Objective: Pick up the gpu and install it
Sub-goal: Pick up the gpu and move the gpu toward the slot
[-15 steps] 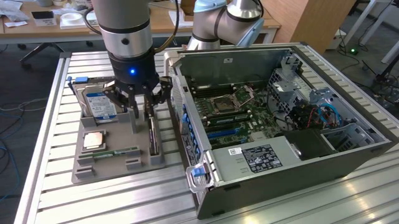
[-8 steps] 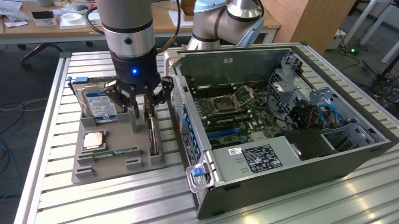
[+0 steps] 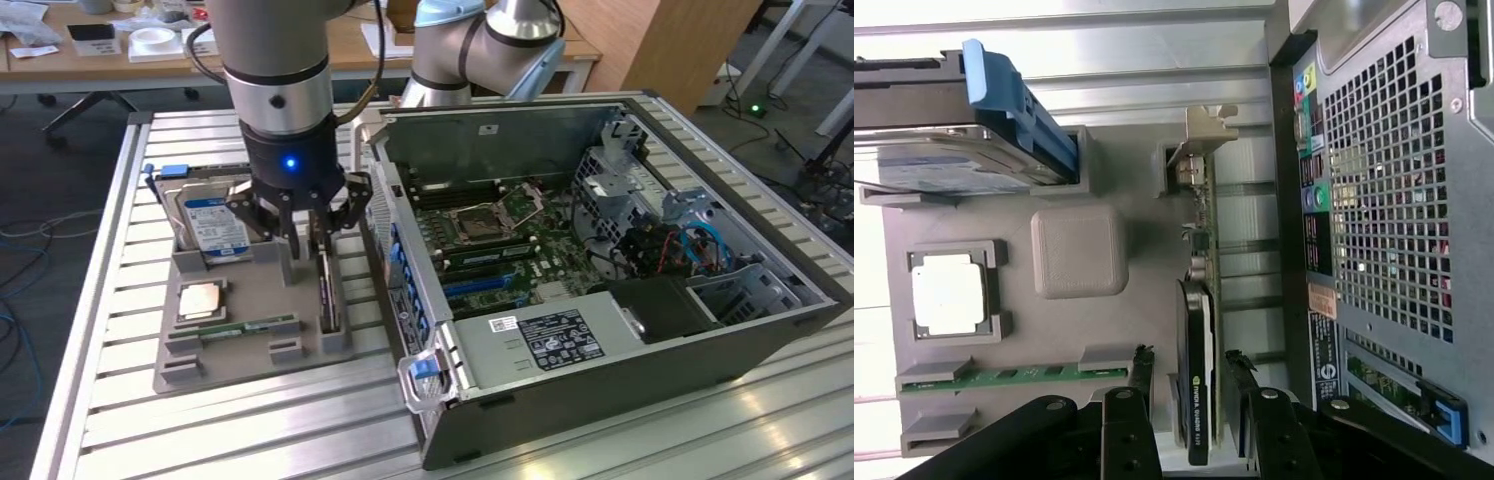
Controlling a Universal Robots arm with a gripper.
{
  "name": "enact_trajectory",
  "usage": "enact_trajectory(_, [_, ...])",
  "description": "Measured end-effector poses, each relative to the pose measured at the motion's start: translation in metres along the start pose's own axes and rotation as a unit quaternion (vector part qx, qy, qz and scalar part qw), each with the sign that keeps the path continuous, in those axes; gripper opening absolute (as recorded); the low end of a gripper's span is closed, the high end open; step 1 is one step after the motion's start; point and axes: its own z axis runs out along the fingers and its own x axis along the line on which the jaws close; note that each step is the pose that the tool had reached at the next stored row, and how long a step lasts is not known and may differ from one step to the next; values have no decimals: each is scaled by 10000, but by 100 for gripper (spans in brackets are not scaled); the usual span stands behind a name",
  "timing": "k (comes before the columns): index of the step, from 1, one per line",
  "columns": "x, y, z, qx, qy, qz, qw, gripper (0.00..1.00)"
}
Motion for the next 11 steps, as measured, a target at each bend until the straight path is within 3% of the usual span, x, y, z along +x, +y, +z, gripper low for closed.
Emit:
enact_trajectory(4, [2, -2, 59, 0, 0, 0, 10000, 42])
enact_trajectory(11, [-42, 2, 75, 1, 5, 1, 10000, 42])
